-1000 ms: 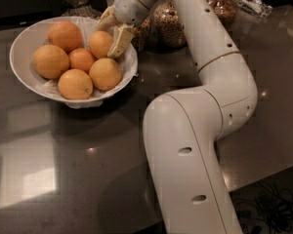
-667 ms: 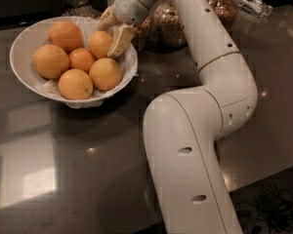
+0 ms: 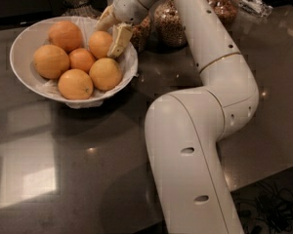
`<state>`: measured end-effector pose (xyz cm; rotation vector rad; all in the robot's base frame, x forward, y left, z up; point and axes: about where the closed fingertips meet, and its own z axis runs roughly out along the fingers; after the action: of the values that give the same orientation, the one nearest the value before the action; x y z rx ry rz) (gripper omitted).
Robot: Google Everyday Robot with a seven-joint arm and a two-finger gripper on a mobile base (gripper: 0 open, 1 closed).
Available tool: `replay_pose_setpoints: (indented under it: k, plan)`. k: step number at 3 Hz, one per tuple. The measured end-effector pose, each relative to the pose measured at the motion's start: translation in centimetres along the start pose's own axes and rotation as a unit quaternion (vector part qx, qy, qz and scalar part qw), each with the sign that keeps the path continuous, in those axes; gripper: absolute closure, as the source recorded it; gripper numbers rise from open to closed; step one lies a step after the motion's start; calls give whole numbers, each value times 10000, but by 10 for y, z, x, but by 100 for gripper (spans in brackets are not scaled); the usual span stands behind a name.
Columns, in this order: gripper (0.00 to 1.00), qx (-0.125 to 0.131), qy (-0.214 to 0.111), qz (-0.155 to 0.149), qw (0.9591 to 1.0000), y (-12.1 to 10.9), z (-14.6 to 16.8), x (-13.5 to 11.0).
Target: Pick orange from white bowl
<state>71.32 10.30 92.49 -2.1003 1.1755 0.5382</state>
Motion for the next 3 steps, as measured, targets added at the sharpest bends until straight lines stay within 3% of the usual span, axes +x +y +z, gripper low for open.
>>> replay_pose_setpoints:
  k: [2,3]
  plan:
    - [100,428,-234,-337,9982,-3,-40,-36]
    - [100,499,-276,-437,9974,2,-55,-52]
